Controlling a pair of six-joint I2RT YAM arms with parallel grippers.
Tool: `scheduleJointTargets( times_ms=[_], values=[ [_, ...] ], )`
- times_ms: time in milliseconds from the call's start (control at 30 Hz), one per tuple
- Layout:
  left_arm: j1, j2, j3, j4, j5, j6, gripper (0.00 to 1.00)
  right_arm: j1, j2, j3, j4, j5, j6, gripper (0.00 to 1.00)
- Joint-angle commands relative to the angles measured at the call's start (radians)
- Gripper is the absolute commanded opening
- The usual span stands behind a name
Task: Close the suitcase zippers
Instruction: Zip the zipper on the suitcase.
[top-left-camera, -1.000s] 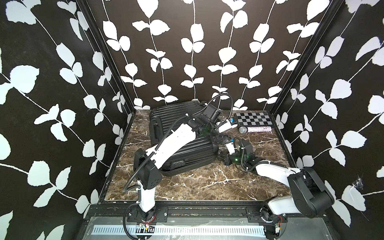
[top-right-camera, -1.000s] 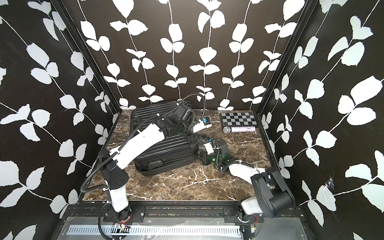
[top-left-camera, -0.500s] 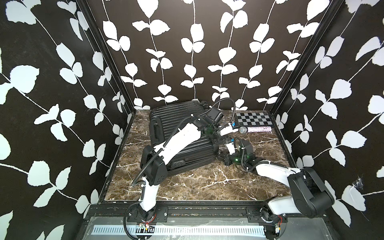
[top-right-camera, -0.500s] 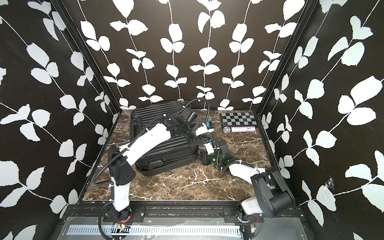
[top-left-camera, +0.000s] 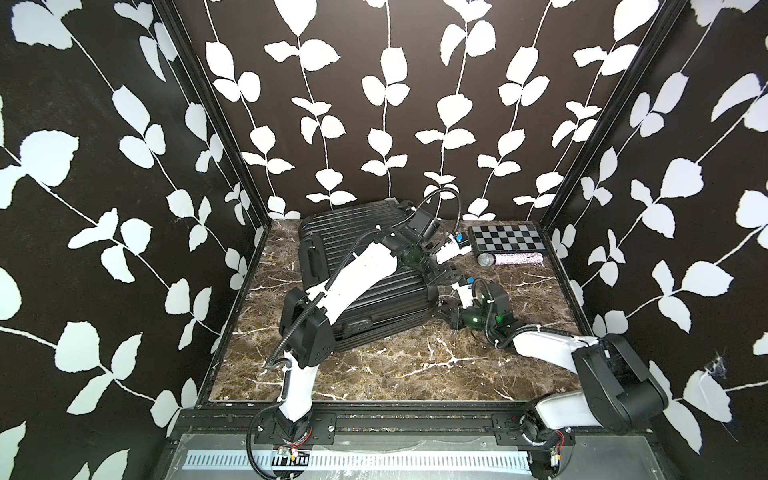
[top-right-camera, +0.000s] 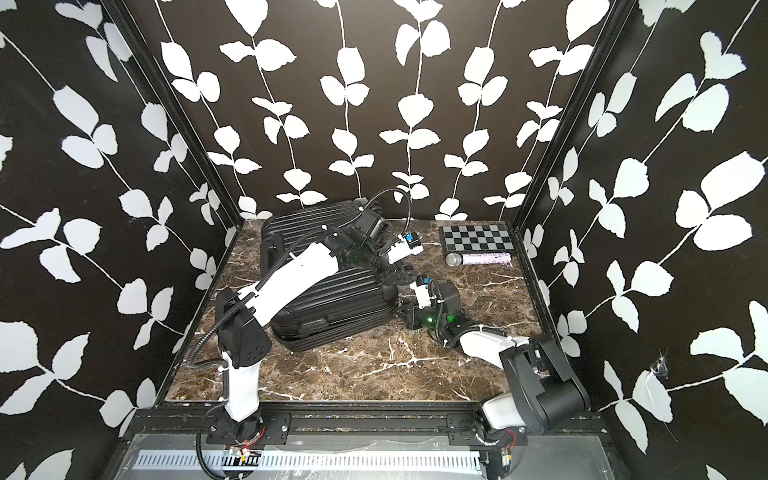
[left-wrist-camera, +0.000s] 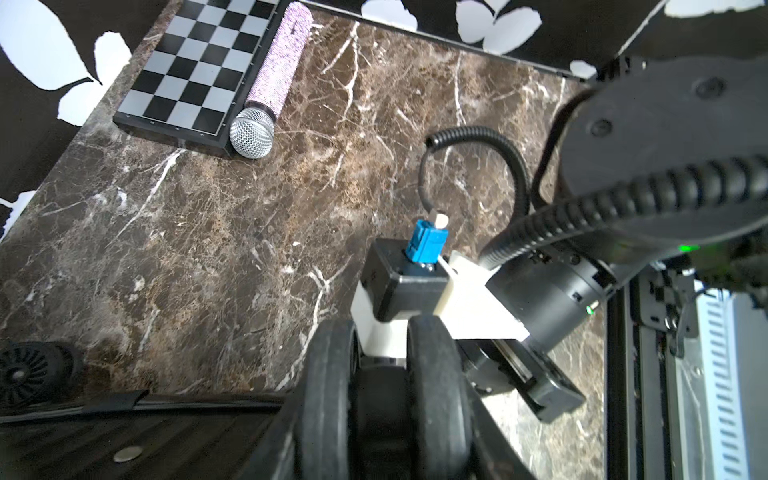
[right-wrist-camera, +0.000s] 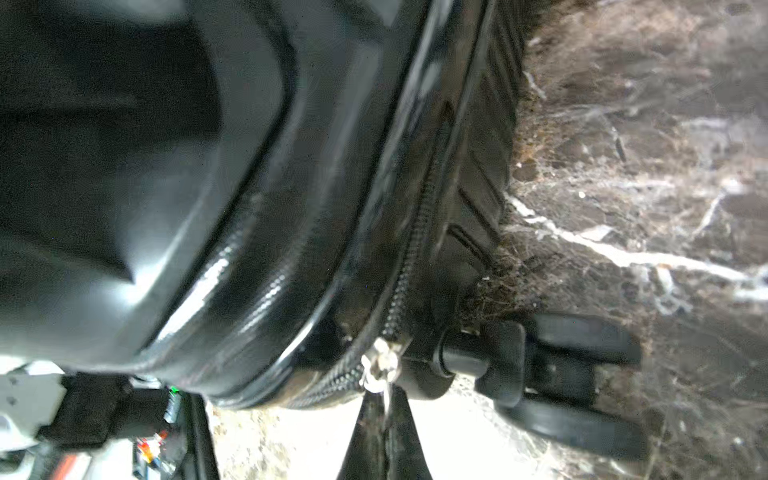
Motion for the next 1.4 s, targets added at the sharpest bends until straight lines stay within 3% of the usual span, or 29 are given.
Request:
scheduleJointTargets(
  times_ms=[0, 267, 733, 1000, 1267, 1367],
  values=[
    [0.037, -0.064, -0.009, 0.167, -0.065, -0.030, 0.00, -0.005, 0.029, -0.018, 0.169, -0.064, 0.168, 0.00],
    [0.047, -0.043, -0.011, 0.266, -0.186, -0.122, 0.00, 0.013, 0.044, -0.036, 0.264, -0.081, 0.270, 0.00],
    [0.049, 0.070, 0.114, 0.298, -0.275, -0.252, 0.00, 0.092, 0.039, -0.015, 0.244, -0.076, 0.242, 0.00],
    [0.050, 0.153, 0.214, 0.301, -0.354, -0.327, 0.00, 0.174, 0.031, 0.010, 0.183, 0.003, 0.146, 0.00],
    [0.051, 0.225, 0.278, 0.339, -0.401, -0.475, 0.00, 0.261, 0.000, 0.042, 0.047, 0.079, -0.024, 0.00],
    [0.054, 0.265, 0.334, 0.323, -0.363, -0.522, 0.00, 0.294, -0.002, 0.064, -0.009, 0.108, -0.079, 0.00]
  ],
)
